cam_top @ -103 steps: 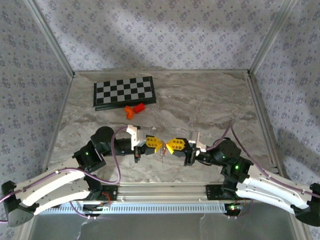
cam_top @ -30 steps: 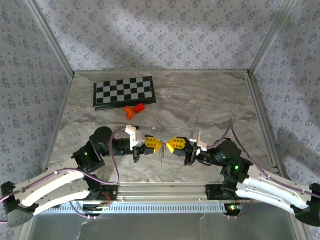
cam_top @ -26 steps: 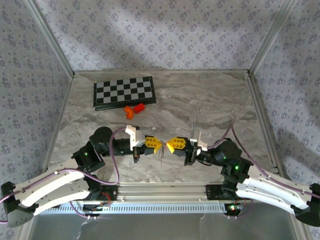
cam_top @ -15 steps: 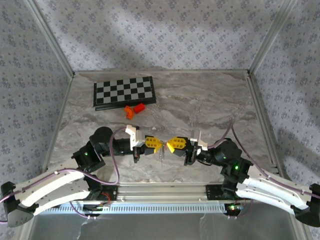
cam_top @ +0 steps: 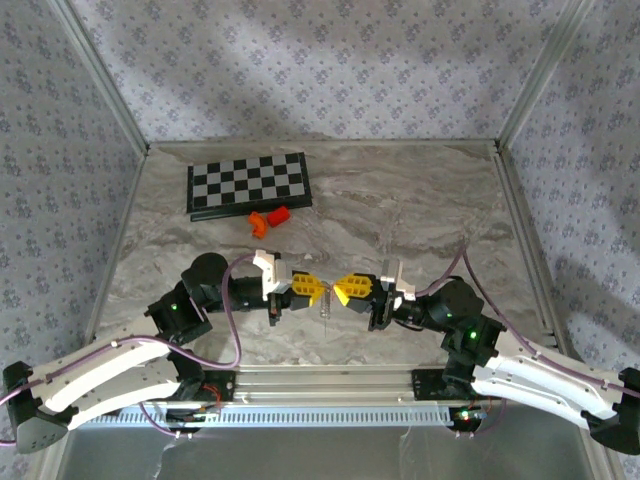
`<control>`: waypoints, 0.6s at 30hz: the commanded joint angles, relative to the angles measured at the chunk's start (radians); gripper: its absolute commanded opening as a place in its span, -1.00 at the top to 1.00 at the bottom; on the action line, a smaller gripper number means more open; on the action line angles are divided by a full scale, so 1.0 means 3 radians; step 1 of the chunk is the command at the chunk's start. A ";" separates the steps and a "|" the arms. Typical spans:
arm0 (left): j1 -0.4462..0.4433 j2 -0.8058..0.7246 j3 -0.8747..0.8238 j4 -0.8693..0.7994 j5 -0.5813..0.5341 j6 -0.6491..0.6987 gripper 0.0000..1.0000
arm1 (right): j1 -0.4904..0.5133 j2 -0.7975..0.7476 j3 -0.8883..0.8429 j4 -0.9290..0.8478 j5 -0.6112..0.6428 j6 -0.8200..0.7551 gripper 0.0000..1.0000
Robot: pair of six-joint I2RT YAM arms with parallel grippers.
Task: Put the keys on the keyring
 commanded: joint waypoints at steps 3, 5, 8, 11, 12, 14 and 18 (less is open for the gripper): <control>-0.0022 -0.0016 0.0127 0.0182 0.0020 0.0049 1.00 | -0.0022 -0.0038 -0.0015 0.0109 -0.0047 0.0058 1.00; -0.0022 -0.0016 0.0121 0.0186 0.0020 0.0049 1.00 | -0.0019 -0.0037 -0.0014 0.0114 -0.0057 0.0063 1.00; -0.0022 -0.0018 0.0124 0.0186 0.0020 0.0049 1.00 | -0.0022 -0.0040 -0.0014 0.0112 -0.0055 0.0068 1.00; -0.0022 -0.0024 0.0121 0.0186 0.0019 0.0049 1.00 | -0.0019 -0.0043 -0.0019 0.0109 -0.0053 0.0068 1.00; -0.0022 -0.0023 0.0119 0.0188 0.0019 0.0049 1.00 | -0.0019 -0.0043 -0.0014 0.0104 -0.0054 0.0068 1.00; -0.0022 -0.0025 0.0119 0.0190 0.0019 0.0049 1.00 | -0.0023 -0.0047 -0.0025 0.0103 -0.0054 0.0068 1.00; -0.0018 -0.0025 0.0117 0.0201 0.0019 0.0044 1.00 | -0.0023 -0.0048 -0.0027 0.0094 -0.0055 0.0074 1.00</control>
